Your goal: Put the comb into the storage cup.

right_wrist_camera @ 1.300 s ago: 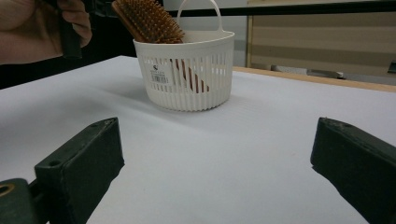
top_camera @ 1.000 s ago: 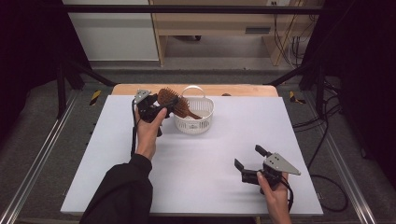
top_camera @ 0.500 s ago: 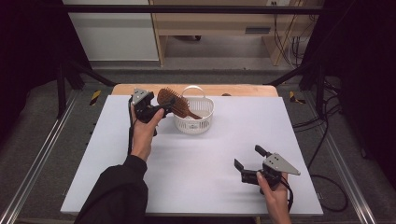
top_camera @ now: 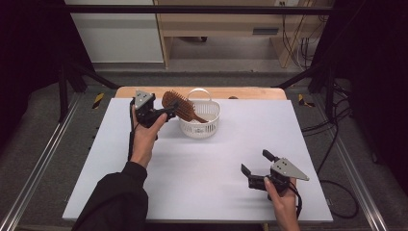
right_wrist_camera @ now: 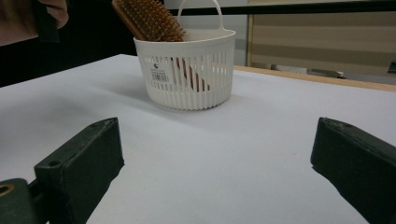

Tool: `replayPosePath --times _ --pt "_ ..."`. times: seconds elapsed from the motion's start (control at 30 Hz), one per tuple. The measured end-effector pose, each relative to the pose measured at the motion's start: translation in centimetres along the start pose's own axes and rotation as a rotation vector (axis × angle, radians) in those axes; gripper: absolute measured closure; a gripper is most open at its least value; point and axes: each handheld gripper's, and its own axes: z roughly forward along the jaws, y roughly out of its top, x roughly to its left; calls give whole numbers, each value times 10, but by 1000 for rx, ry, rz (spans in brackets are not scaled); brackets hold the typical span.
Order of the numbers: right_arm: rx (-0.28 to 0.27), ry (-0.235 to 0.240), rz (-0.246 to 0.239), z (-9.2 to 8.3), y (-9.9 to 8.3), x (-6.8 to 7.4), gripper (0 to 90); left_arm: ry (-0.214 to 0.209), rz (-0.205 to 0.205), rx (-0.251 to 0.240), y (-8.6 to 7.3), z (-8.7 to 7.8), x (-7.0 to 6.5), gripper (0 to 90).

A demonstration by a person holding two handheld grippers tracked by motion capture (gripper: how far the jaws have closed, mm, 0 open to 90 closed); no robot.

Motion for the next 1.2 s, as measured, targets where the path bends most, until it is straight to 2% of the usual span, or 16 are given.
replayPosePath --times 0.3,0.47,0.67,0.97,1.07,1.2 --pt "-2 2 4 0 0 0 28 8 42 -9 3 -4 -5 26" --pt "-1 0 2 0 0 0 28 6 50 -14 6 -8 -7 27" --pt "-1 2 3 1 0 1 28 -4 41 -28 10 -13 -8 25" --pt "-2 1 0 1 0 0 28 -23 50 -39 15 -23 -10 22" --pt "1 2 2 1 0 1 28 -35 44 -45 17 -31 -10 22" --pt "5 3 -5 2 0 2 28 -53 42 -43 13 -40 -12 21"
